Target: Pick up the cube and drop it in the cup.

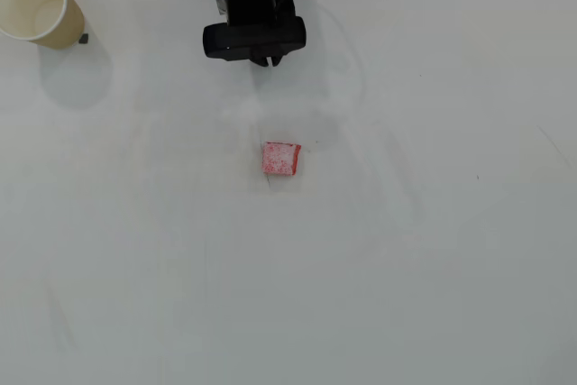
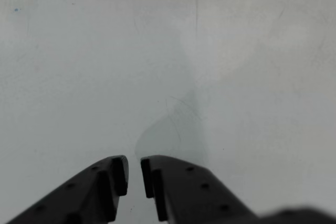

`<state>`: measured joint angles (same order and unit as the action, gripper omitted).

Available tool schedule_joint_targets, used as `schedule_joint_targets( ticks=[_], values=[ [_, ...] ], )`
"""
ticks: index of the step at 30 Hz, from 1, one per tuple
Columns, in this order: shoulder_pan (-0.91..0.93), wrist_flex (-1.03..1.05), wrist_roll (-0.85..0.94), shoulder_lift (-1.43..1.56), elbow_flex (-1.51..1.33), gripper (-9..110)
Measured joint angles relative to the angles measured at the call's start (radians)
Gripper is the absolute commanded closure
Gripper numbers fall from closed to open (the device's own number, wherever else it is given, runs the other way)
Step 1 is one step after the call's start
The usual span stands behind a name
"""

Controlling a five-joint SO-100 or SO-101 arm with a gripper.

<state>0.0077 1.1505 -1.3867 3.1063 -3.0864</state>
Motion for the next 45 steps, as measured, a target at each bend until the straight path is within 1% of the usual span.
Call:
schedule_joint_targets(
  ticks=[2,6,11,45],
  values=[
    [-0.005,0.006,-0.003,0.000,0.000,101],
    [-0.130,0.031,-0.008,0.000,0.000,101],
    [-0.152,0.031,-0.008,0.000,0.000,101],
    [-0.149,0.031,-0.008,0.000,0.000,101]
  ],
)
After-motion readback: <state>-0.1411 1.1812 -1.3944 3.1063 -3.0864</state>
